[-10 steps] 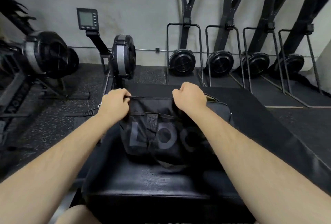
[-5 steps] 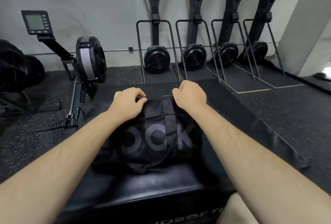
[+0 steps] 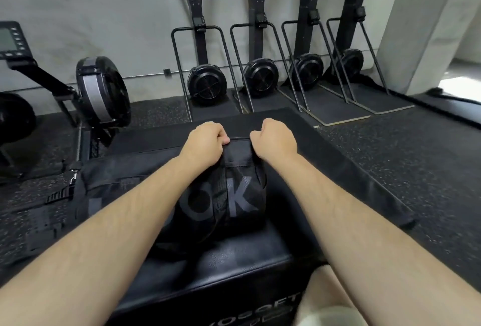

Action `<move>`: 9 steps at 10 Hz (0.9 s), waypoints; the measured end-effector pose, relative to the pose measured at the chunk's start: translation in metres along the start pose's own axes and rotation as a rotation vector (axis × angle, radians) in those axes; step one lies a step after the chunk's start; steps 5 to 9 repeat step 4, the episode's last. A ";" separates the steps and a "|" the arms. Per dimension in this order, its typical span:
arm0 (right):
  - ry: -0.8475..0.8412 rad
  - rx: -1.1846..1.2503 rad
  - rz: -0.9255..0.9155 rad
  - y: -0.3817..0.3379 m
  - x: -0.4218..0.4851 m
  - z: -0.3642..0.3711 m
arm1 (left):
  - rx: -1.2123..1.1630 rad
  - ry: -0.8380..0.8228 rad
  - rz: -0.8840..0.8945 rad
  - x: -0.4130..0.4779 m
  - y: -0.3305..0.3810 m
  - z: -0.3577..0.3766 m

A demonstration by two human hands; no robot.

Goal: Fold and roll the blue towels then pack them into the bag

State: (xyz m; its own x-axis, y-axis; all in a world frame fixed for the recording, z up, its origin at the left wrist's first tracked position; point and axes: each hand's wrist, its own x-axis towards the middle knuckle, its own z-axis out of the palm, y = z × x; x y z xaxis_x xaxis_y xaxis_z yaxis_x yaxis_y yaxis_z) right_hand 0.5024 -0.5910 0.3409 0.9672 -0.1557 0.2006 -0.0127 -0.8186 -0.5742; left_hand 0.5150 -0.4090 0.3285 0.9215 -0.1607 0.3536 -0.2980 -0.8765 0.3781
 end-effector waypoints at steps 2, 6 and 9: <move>0.024 0.004 -0.014 -0.014 -0.016 -0.009 | -0.109 0.083 -0.003 -0.014 0.002 -0.022; 0.067 0.139 -0.146 -0.058 -0.035 -0.023 | -0.277 0.242 -0.088 -0.025 0.006 -0.059; 0.067 0.139 -0.146 -0.058 -0.035 -0.023 | -0.277 0.242 -0.088 -0.025 0.006 -0.059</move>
